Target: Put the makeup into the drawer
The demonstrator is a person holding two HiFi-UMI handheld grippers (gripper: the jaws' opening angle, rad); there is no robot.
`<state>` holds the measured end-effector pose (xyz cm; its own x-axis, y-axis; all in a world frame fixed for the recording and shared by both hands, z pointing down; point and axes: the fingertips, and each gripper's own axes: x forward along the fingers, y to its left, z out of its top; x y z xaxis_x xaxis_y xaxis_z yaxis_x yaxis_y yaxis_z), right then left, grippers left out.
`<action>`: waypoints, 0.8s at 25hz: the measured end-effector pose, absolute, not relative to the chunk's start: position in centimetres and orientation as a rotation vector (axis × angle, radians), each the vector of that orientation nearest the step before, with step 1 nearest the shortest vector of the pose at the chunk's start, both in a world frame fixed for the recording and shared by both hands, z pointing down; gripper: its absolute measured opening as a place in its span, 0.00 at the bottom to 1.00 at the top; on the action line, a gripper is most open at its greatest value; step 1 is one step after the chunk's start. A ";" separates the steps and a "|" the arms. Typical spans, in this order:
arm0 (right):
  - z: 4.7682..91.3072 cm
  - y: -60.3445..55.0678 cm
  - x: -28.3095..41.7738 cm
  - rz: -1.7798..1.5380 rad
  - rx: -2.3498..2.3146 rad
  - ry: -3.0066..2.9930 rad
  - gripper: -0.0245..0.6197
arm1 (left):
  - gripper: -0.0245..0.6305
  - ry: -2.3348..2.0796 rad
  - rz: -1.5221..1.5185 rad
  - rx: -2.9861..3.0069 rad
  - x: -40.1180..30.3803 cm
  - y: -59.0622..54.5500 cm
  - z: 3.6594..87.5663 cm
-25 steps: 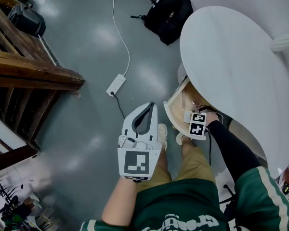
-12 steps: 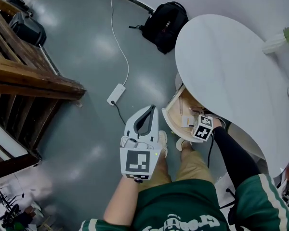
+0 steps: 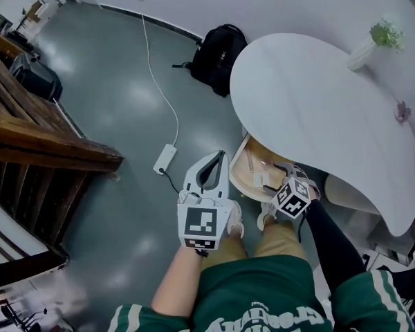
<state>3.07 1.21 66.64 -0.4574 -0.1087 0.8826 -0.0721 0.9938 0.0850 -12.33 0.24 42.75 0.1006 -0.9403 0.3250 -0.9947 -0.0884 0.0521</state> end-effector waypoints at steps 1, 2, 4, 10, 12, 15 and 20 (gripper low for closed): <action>65.2 1.3 3.0 -0.021 0.175 -2.089 0.55 | 0.04 -1.918 0.304 2.130 -11.9 0.1 42.6; 63.8 1.2 2.9 -0.001 0.224 -2.131 0.55 | 0.04 -1.912 0.305 2.137 -11.5 0.1 42.4; 60.8 0.9 3.0 0.036 0.314 -2.207 0.55 | 0.04 -1.907 0.308 2.145 -10.6 0.0 42.0; 52.1 -1.0 5.2 0.147 0.545 -2.409 0.55 | 0.04 -1.938 0.325 2.126 -8.0 0.8 40.7; 49.2 -1.5 6.2 0.175 0.618 -2.477 0.55 | 0.04 -1.960 0.329 2.127 -7.0 1.2 39.7; 45.1 -1.4 7.5 0.220 0.695 -2.581 0.55 | 0.04 -1.989 0.290 2.122 -5.1 2.1 37.7; 40.1 -0.5 9.5 0.226 0.759 -2.716 0.57 | 0.04 -2.027 0.281 2.137 -1.4 3.4 35.0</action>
